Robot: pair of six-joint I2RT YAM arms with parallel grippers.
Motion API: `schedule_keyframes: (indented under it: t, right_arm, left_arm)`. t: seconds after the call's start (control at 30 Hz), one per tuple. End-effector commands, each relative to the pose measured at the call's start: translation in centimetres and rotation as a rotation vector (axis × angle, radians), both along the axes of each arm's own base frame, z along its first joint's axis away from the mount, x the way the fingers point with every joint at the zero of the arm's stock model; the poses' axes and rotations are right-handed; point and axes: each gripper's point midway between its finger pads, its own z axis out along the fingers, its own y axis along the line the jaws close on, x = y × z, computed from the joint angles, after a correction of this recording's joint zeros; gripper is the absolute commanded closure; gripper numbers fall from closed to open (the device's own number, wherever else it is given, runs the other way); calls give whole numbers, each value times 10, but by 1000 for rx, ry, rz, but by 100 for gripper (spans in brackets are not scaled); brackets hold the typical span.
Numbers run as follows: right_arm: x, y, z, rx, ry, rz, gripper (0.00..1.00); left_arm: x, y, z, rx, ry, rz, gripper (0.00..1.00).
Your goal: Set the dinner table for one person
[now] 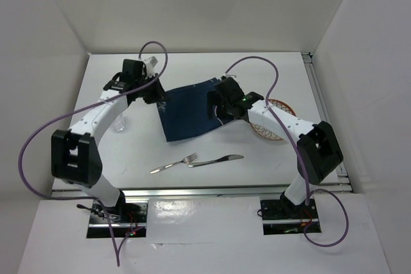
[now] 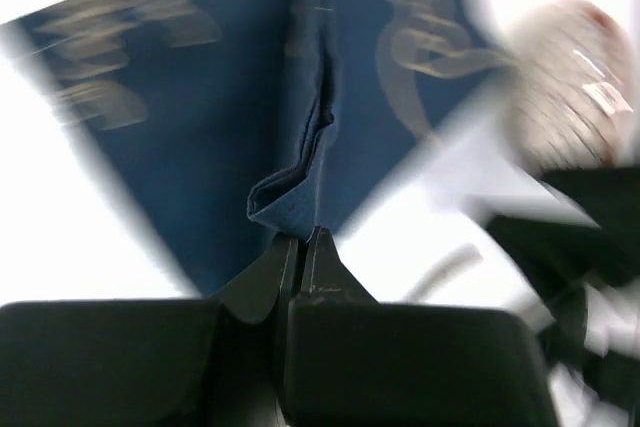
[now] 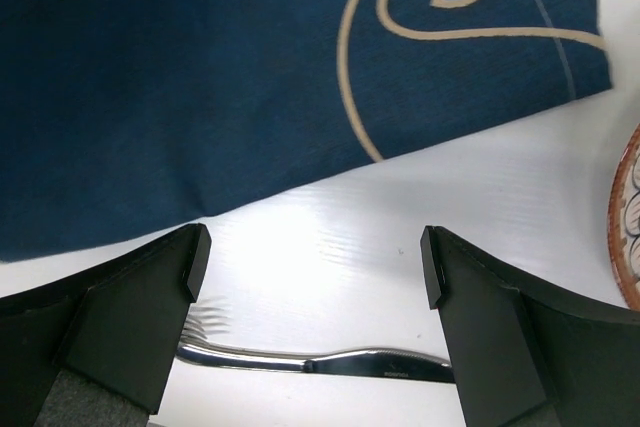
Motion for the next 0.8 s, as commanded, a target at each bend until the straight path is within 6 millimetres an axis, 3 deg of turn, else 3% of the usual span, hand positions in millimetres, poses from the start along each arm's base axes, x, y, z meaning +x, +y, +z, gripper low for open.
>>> schedule_keyframes:
  t: [0.0, 0.03, 0.1, 0.13, 0.17, 0.2, 0.27, 0.3, 0.37, 0.4, 0.47, 0.53, 0.6, 0.63, 0.77]
  right_arm:
    - [-2, -8, 10, 41, 1, -87, 0]
    - [-5, -10, 23, 78, -30, -97, 0]
    - [-10, -17, 29, 127, -49, -139, 0]
    - [-17, -27, 18, 133, -42, -161, 0]
    - [-21, -36, 32, 172, -79, -182, 0]
    - [-25, -42, 33, 197, -83, -210, 0]
    - [-39, -56, 23, 210, -68, -238, 0]
    - [-42, -64, 33, 233, -99, -251, 0]
    - [-55, -73, 32, 265, -100, -269, 0]
    - [-58, -79, 29, 259, -95, -282, 0]
    - [-65, -78, 26, 289, -72, -270, 0]
    - [-71, -73, 21, 306, -40, -253, 0]
    - [-72, -67, 17, 319, -16, -231, 0]
    - [-73, -59, 17, 343, 1, -204, 0]
    - [-68, -43, 10, 374, 52, -171, 0]
  left_arm:
    - [-29, -54, 65, -100, -204, -322, 100]
    - [-43, -72, 72, -125, -220, -399, 100]
    - [-57, -94, 76, -155, -228, -533, 100]
    - [-69, -111, 71, -158, -206, -605, 100]
    - [-80, -116, 60, -144, -141, -638, 100]
    - [-78, -122, 61, -113, -150, -673, 99]
    - [-83, -132, 30, -55, -26, -699, 83]
    - [-87, -131, 23, -28, 21, -706, 69]
    - [-73, -127, 28, 27, -10, -667, 50]
    - [-69, -127, 31, 38, -24, -658, 34]
    - [-56, -116, 42, 82, -67, -598, 21]
    - [-42, -109, 50, 97, -105, -562, 21]
    - [-31, -97, 54, 99, -109, -511, 26]
    - [-26, -95, 58, 75, -122, -497, 33]
    - [-3, -66, 44, 72, -65, -330, 31]
